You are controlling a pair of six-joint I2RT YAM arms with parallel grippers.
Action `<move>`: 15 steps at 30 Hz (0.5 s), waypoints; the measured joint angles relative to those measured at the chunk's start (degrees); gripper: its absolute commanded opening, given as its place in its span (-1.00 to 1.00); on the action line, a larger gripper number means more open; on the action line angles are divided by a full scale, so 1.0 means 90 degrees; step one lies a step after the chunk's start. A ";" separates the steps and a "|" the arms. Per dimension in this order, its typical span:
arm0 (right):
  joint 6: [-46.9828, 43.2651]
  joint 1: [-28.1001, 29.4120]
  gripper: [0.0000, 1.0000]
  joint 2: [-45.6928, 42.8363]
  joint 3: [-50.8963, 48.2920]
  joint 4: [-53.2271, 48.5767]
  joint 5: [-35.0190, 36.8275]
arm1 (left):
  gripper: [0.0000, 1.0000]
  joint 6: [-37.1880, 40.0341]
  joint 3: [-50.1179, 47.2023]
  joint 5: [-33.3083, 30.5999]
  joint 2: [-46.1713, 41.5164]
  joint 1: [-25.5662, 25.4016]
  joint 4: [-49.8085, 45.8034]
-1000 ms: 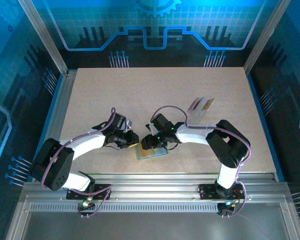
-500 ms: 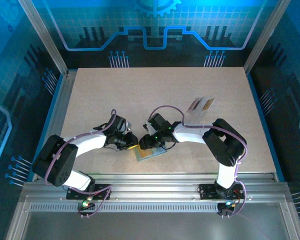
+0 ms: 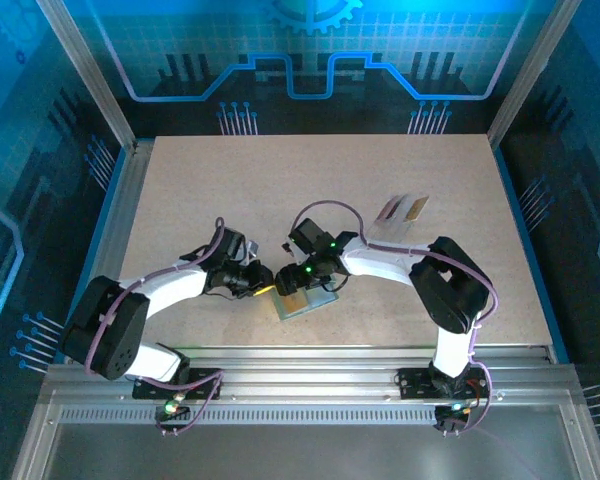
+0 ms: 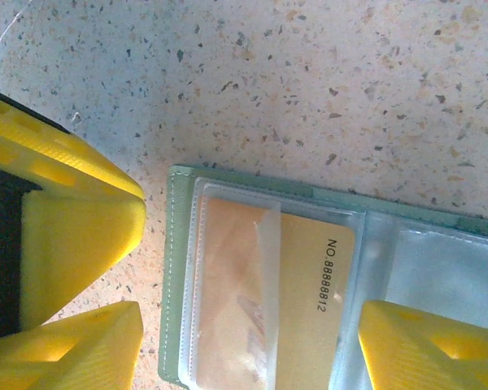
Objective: Put the credit cards into the card holder
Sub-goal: Insert the credit card into the card slot.
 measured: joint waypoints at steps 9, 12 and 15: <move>-0.0384 0.0010 -0.30 -0.0109 0.0189 -0.0619 0.0716 | -0.65 -0.0002 -0.0034 0.0238 -0.0049 0.0022 0.0146; -0.0597 -0.0041 -0.42 -0.0131 0.0372 -0.0862 0.1013 | -0.65 -0.0002 -0.0085 0.0301 -0.0053 0.0022 0.0172; -0.0789 -0.0177 -0.42 -0.0124 0.0529 -0.1069 0.1265 | -0.65 -0.0002 -0.0153 0.0323 -0.0053 0.0019 0.0202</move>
